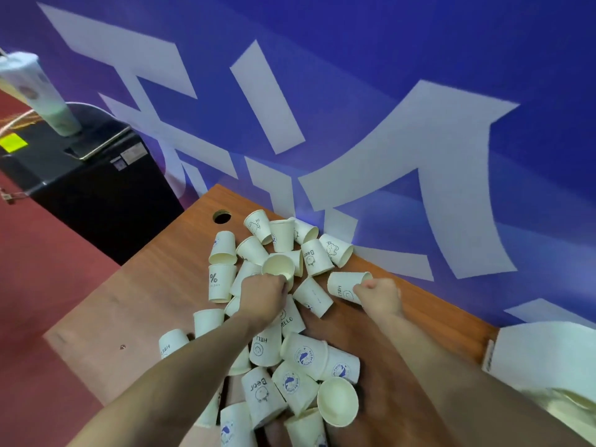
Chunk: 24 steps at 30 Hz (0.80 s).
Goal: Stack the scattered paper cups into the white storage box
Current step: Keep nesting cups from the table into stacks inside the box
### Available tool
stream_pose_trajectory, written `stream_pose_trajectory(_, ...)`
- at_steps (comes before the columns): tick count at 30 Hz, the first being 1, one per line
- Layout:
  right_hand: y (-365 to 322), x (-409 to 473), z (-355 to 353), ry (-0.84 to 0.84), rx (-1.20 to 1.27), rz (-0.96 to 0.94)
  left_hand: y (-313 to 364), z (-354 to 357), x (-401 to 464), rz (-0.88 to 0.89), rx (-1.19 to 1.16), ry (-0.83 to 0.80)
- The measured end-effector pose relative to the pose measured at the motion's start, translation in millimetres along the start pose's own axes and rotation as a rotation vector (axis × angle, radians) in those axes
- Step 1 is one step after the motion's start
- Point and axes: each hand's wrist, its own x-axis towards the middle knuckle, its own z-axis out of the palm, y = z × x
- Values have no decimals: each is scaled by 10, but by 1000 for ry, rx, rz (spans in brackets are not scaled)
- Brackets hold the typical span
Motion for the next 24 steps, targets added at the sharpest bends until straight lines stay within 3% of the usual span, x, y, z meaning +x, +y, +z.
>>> stream_pose_trajectory(12, 422, -1158, -692, 134, -439, -248, 688, -635, -618, 215, 53, 42)
stream_pose_trajectory(24, 1207, -1898, -1464, 265, -474, -252, 1712, -813, -1189, 476, 31, 22)
